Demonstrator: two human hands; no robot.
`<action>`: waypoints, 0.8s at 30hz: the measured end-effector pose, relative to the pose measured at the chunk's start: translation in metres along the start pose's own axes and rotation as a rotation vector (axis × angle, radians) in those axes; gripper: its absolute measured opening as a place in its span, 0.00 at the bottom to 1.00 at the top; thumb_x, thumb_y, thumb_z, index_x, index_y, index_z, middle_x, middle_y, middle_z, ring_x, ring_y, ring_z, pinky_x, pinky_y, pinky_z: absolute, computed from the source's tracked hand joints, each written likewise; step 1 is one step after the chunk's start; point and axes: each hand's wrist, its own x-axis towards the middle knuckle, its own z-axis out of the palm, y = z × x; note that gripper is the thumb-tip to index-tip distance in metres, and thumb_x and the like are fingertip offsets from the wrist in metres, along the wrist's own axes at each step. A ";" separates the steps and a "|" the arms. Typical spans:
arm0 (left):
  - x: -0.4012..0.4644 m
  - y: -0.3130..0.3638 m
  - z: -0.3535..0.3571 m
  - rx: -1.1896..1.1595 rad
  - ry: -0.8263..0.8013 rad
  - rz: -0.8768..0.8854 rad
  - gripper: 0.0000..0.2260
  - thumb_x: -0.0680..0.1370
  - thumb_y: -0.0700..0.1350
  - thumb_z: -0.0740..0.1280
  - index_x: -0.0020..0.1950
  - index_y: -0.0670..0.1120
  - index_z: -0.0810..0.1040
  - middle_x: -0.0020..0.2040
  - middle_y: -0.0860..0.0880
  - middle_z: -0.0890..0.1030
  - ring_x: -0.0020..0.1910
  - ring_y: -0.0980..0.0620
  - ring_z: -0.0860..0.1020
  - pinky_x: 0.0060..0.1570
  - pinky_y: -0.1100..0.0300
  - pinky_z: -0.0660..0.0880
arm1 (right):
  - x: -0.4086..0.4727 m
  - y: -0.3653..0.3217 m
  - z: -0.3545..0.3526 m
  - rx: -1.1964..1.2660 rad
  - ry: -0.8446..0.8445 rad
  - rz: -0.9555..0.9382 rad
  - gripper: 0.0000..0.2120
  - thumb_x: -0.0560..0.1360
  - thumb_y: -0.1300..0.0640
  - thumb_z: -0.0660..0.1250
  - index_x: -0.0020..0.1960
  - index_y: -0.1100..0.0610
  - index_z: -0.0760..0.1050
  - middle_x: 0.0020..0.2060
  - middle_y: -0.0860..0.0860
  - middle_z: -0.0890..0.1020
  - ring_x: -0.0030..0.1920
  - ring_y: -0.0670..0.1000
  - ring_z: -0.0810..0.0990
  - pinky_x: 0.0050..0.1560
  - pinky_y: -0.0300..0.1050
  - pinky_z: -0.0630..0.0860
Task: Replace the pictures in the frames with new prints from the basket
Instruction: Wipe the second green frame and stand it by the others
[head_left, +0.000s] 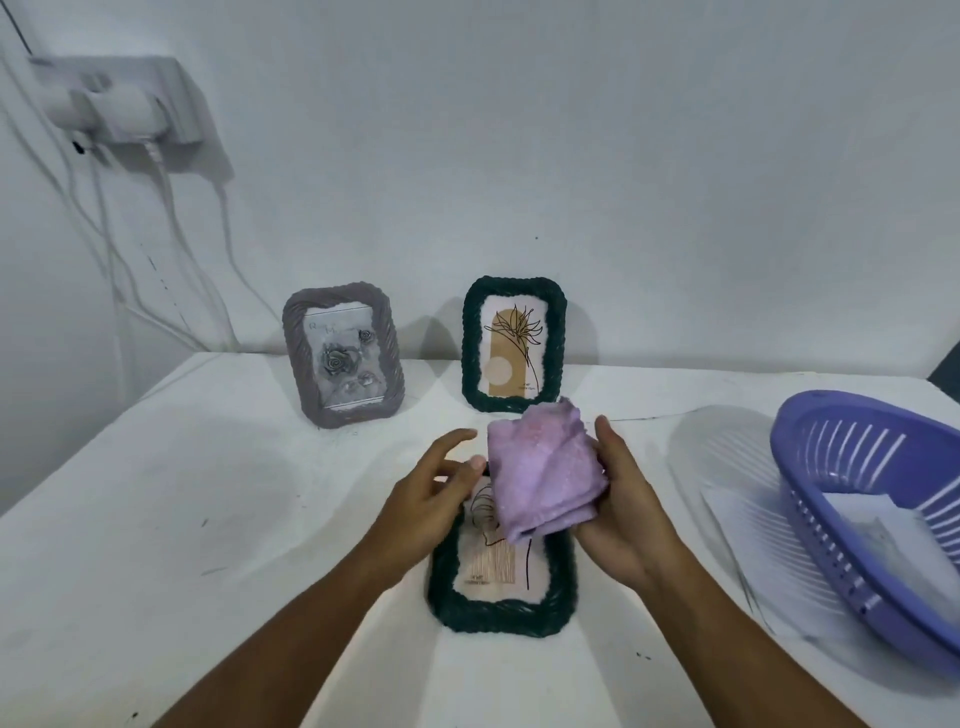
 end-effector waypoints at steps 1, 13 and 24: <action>0.000 0.008 0.006 -0.106 -0.038 -0.034 0.13 0.76 0.60 0.61 0.60 0.68 0.69 0.53 0.51 0.82 0.50 0.53 0.82 0.51 0.57 0.79 | -0.002 0.003 0.001 -0.039 0.021 -0.028 0.24 0.78 0.45 0.59 0.66 0.60 0.73 0.62 0.59 0.78 0.63 0.60 0.77 0.68 0.59 0.67; 0.000 0.031 0.003 -0.583 0.022 -0.105 0.11 0.74 0.31 0.67 0.53 0.42 0.80 0.57 0.44 0.78 0.48 0.43 0.82 0.35 0.54 0.79 | -0.003 0.000 0.006 -0.246 -0.047 -0.210 0.36 0.64 0.75 0.67 0.64 0.45 0.70 0.57 0.56 0.81 0.54 0.60 0.82 0.46 0.61 0.80; -0.001 -0.010 -0.084 -0.226 0.244 -0.120 0.20 0.73 0.29 0.63 0.55 0.51 0.81 0.60 0.47 0.80 0.57 0.45 0.79 0.50 0.49 0.79 | 0.060 0.048 0.055 -0.629 -0.069 -0.095 0.19 0.71 0.70 0.68 0.58 0.54 0.77 0.58 0.57 0.78 0.53 0.59 0.81 0.50 0.54 0.81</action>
